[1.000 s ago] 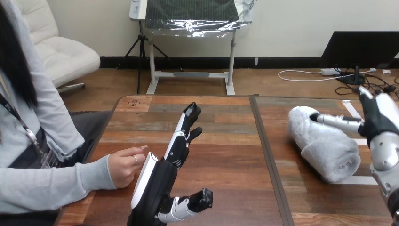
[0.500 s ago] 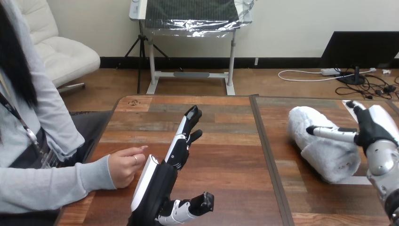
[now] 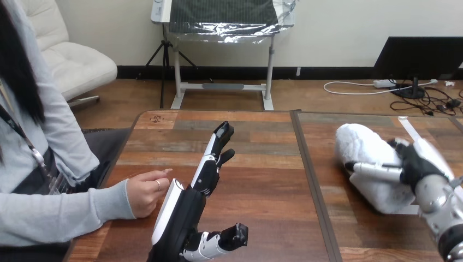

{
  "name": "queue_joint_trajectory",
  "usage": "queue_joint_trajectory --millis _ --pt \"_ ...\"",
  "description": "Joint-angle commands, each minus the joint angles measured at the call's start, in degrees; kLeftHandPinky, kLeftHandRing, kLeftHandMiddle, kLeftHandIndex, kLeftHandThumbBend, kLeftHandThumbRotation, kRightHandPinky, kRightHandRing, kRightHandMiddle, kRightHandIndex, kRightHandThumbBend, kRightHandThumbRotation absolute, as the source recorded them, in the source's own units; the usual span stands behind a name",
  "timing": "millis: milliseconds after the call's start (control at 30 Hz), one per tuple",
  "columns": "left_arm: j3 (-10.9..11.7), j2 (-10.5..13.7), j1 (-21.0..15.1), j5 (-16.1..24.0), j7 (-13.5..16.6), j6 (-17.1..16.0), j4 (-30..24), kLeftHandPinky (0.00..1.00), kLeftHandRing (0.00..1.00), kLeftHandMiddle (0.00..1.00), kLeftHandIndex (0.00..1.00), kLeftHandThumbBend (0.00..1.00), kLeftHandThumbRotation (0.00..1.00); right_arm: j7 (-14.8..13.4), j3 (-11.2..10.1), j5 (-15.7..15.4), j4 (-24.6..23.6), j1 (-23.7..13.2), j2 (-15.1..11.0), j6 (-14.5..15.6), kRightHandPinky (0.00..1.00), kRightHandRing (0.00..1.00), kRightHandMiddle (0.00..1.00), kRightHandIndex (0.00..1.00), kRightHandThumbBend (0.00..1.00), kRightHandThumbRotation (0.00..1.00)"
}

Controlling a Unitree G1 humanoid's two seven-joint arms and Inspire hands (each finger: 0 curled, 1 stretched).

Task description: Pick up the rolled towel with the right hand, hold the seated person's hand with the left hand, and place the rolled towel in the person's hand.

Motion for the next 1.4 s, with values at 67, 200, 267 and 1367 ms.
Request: queue_joint_trajectory --millis 67,200,267,1367 --pt "-0.85 0.07 -0.84 -1.13 -0.17 -0.06 -3.54 0.94 1.00 1.00 1.00 1.00 0.81 0.19 1.12 -0.80 0.47 1.07 0.39 1.46 0.69 0.83 0.83 0.94 1.00 0.59" --pt "-1.72 0.42 -0.72 -2.34 -0.87 0.17 -3.87 0.94 1.00 1.00 1.00 1.00 0.82 1.27 -0.20 0.84 0.54 2.10 0.56 1.05 0.66 0.82 0.84 0.94 0.99 0.59" --pt "-2.27 0.57 -0.76 -3.19 -1.33 0.30 -3.90 0.96 1.00 1.00 1.00 1.00 0.81 1.16 -0.98 1.71 0.50 2.46 0.74 0.93 0.49 0.61 0.63 0.94 1.00 0.57" --pt "-1.53 1.20 0.41 -2.13 -1.22 0.72 -6.87 0.92 1.00 1.00 1.00 1.00 0.83 -1.64 -1.92 1.97 0.60 4.83 1.87 0.48 0.52 0.66 0.71 0.77 0.87 0.37"
